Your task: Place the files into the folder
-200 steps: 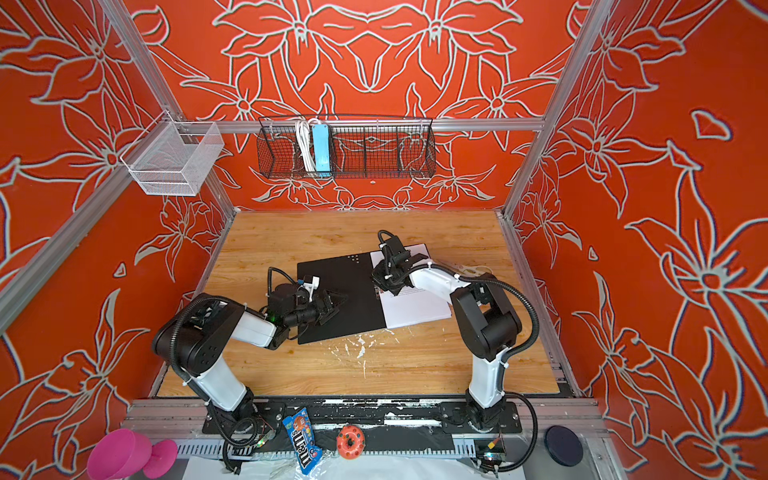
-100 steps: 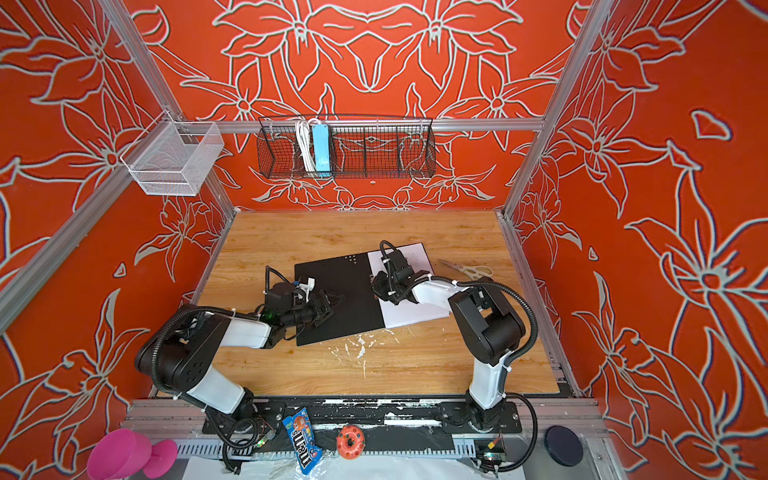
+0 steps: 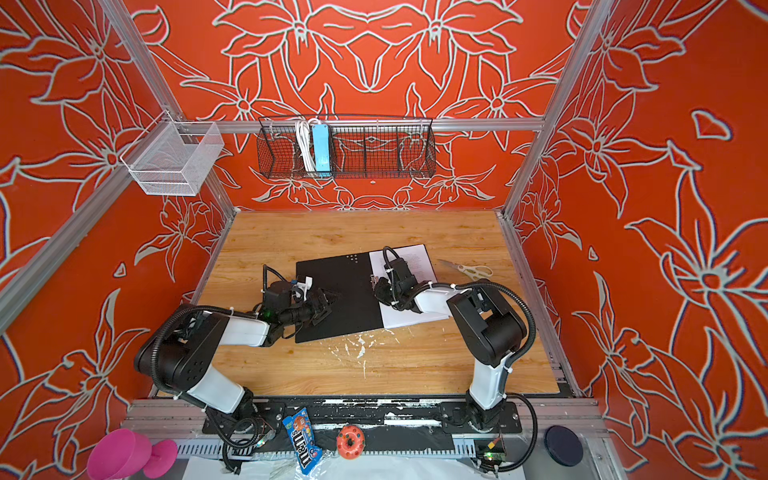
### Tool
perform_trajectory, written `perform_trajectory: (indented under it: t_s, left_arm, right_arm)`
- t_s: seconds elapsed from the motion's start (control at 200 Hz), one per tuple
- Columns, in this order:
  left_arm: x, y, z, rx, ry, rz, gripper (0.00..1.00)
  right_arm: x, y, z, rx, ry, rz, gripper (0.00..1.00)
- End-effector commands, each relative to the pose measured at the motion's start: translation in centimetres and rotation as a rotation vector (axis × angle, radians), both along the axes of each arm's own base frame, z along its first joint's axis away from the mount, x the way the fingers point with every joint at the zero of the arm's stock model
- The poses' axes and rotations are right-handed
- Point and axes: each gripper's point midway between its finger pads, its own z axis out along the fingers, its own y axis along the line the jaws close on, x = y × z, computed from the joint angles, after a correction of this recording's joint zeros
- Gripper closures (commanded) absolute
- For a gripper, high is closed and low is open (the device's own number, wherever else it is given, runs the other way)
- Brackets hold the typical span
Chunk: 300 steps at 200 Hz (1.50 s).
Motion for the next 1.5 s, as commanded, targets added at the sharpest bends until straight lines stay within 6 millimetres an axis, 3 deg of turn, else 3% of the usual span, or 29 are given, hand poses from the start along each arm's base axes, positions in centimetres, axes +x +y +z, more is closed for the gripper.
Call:
perform_trajectory:
  t_s: [0.0,0.595,0.726,0.951,1.081,1.216,1.496]
  left_arm:
    - [-12.3,7.1,-12.5,0.344,0.645,0.143,0.02]
    - [-11.8,7.5,-12.4,0.397,0.659,0.143,0.02]
    - [-12.0,7.5,-12.7,0.429,0.660,0.123,0.02]
    - [-11.7,6.6,-13.0,0.431,0.659,0.105,0.02]
    - [-11.5,6.1,-13.0,0.449,0.650,0.094,0.02]
    - [-11.4,6.0,-13.0,0.446,0.651,0.097,0.02]
    - [-11.6,6.0,-13.0,0.439,0.654,0.097,0.02]
  right_arm:
    - [-8.1,-11.4,-11.0,-0.441,0.368,-0.146,1.00]
    - [-10.8,-14.3,-15.3,-0.533,0.474,-0.172,1.00]
    - [-9.9,-12.3,-14.3,-0.503,0.415,-0.119,1.00]
    - [-7.5,-4.6,-11.1,-0.259,0.295,0.029,1.00]
    - [-6.3,-1.5,-8.4,-0.136,0.239,0.089,1.00]
    - [-5.5,-0.5,-6.4,-0.102,0.204,0.114,1.00]
    - [-5.1,0.5,-4.3,-0.063,0.188,0.141,1.00]
